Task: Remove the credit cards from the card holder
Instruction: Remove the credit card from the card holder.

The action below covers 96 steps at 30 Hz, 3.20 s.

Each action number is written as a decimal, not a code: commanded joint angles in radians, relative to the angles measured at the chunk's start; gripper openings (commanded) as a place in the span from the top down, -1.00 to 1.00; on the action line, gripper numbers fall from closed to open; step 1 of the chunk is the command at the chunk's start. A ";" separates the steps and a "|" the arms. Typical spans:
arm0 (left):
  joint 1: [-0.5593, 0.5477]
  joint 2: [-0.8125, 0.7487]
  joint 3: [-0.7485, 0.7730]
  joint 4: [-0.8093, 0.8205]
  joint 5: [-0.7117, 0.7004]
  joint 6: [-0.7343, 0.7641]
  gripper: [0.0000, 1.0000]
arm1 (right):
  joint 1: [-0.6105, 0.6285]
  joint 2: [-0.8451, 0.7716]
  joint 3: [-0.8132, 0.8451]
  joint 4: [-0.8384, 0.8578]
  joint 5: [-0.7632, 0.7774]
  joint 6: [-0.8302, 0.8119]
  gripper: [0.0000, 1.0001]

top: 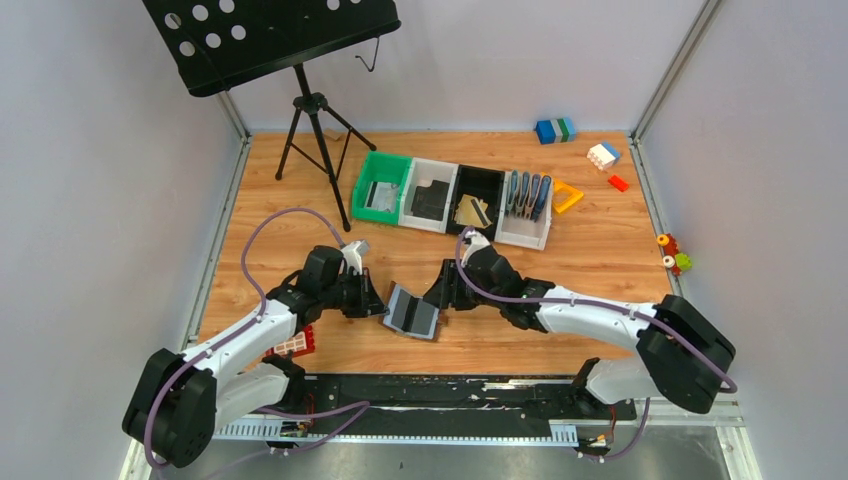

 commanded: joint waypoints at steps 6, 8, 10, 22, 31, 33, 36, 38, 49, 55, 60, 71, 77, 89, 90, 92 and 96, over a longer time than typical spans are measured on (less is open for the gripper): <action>-0.002 -0.003 0.016 0.040 0.031 -0.020 0.64 | 0.024 0.192 0.050 0.066 -0.089 -0.003 0.44; -0.002 0.002 0.011 0.052 0.037 -0.022 0.41 | 0.023 0.215 0.049 0.075 -0.092 -0.001 0.51; -0.001 0.009 0.004 0.070 0.042 -0.024 0.21 | 0.023 0.231 0.051 0.075 -0.092 -0.002 0.55; -0.002 0.184 -0.015 0.237 0.127 -0.052 0.24 | 0.023 0.235 0.047 0.057 -0.078 -0.009 0.62; -0.002 0.179 -0.013 0.246 0.144 -0.069 1.00 | 0.040 0.177 0.059 0.052 -0.109 -0.029 0.46; -0.002 0.148 -0.015 0.245 0.146 -0.088 1.00 | 0.053 0.163 0.064 0.053 -0.111 -0.029 0.42; -0.002 0.090 -0.011 0.211 0.127 -0.102 1.00 | 0.064 0.124 0.059 0.074 -0.116 -0.024 0.38; -0.002 0.051 -0.011 0.203 0.115 -0.114 1.00 | 0.065 0.106 0.046 0.111 -0.130 -0.014 0.36; 0.004 0.021 -0.040 0.304 0.220 -0.235 1.00 | 0.047 0.147 0.043 0.062 -0.061 0.030 0.40; 0.011 0.032 -0.056 0.391 0.275 -0.291 1.00 | -0.019 0.059 -0.074 0.195 -0.132 0.066 0.32; 0.011 0.039 -0.083 0.470 0.300 -0.347 1.00 | -0.061 0.020 -0.164 0.426 -0.266 0.140 0.16; 0.011 0.048 -0.138 0.674 0.351 -0.482 1.00 | -0.074 0.040 -0.166 0.571 -0.384 0.236 0.05; 0.011 0.028 -0.149 0.714 0.340 -0.511 1.00 | -0.092 0.039 -0.187 0.566 -0.389 0.265 -0.02; 0.011 0.005 -0.154 0.709 0.318 -0.515 1.00 | -0.092 -0.042 -0.178 0.373 -0.315 0.213 -0.04; 0.011 0.004 -0.156 0.714 0.319 -0.520 1.00 | -0.092 -0.045 -0.174 0.368 -0.315 0.209 -0.04; 0.011 0.009 -0.161 0.748 0.324 -0.544 1.00 | -0.092 -0.042 -0.173 0.371 -0.322 0.213 -0.04; 0.011 0.016 -0.173 0.826 0.345 -0.597 1.00 | -0.092 -0.014 -0.183 0.447 -0.361 0.247 -0.04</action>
